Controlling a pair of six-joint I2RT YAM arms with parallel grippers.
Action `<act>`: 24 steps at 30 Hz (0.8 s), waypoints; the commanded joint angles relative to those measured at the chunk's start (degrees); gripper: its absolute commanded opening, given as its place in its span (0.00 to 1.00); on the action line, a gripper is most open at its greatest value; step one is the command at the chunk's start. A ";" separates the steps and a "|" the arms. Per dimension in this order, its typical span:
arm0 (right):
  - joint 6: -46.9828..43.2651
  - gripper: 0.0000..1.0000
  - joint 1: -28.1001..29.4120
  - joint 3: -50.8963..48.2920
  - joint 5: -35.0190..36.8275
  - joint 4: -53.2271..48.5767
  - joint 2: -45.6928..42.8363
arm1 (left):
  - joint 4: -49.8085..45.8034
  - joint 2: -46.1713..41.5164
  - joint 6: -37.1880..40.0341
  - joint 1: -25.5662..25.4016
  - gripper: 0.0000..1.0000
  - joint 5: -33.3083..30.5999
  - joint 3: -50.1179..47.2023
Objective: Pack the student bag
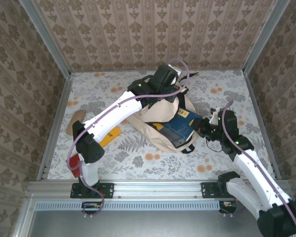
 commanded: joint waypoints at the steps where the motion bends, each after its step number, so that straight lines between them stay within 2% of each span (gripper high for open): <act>1: 2.20 0.00 1.83 0.47 4.70 11.69 4.31 | 4.28 -2.94 -1.22 -0.18 0.00 0.90 -0.39; 6: 3.83 0.00 6.44 2.74 12.11 20.98 13.95 | 4.36 -3.88 -1.77 -0.16 0.00 1.57 -1.18; 12: 6.01 0.00 13.87 8.02 25.84 24.00 25.98 | 4.17 -5.24 -3.02 0.34 0.00 2.48 -2.30; 20: 9.45 0.00 15.44 15.03 25.23 33.47 43.38 | 7.24 -9.63 -6.30 4.26 0.00 8.90 -8.29; 24: 10.12 0.10 15.37 19.26 23.40 35.56 50.24 | 8.50 -10.62 -7.80 5.89 0.00 11.07 -10.50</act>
